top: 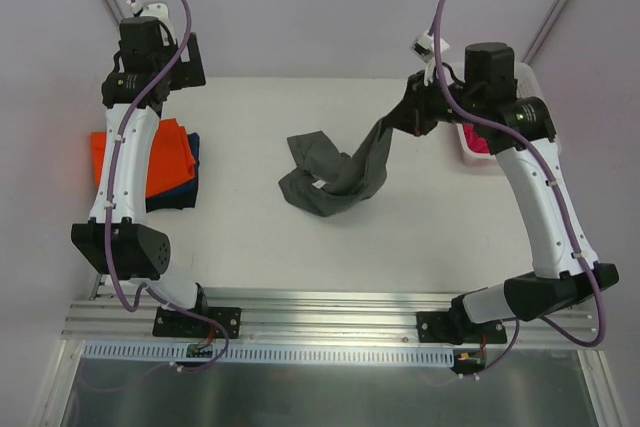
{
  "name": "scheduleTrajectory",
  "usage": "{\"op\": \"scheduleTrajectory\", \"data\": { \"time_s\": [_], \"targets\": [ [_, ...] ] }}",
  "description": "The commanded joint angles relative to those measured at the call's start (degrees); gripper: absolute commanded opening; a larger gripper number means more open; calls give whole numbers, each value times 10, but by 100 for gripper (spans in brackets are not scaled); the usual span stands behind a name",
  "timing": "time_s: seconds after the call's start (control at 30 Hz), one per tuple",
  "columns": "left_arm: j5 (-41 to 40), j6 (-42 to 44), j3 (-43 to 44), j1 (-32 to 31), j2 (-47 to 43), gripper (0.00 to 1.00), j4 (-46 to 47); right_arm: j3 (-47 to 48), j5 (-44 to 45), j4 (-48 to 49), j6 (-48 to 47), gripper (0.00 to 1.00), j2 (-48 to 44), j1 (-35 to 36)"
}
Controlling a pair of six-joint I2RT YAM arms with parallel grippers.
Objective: Fold and stack the t-shirts
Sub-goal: Flatten out the tshirt
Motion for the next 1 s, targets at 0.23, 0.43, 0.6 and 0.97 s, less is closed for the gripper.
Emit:
{"op": "scheduleTrajectory", "data": {
  "time_s": [0.23,0.43,0.6,0.97],
  "targets": [
    [17,-6,31,1,15,99,11,-54,-7,-224,-112,68,18,-55],
    [22,-7,23,1,16,99,10,26,17,-136,-63,72,113,-31],
    [3,4,11,1,6,99,12,121,56,-173,-156,68,281,40],
    [-17,14,-11,2,-34,99,14,229,163,-156,-242,61,485,157]
  ]
}}
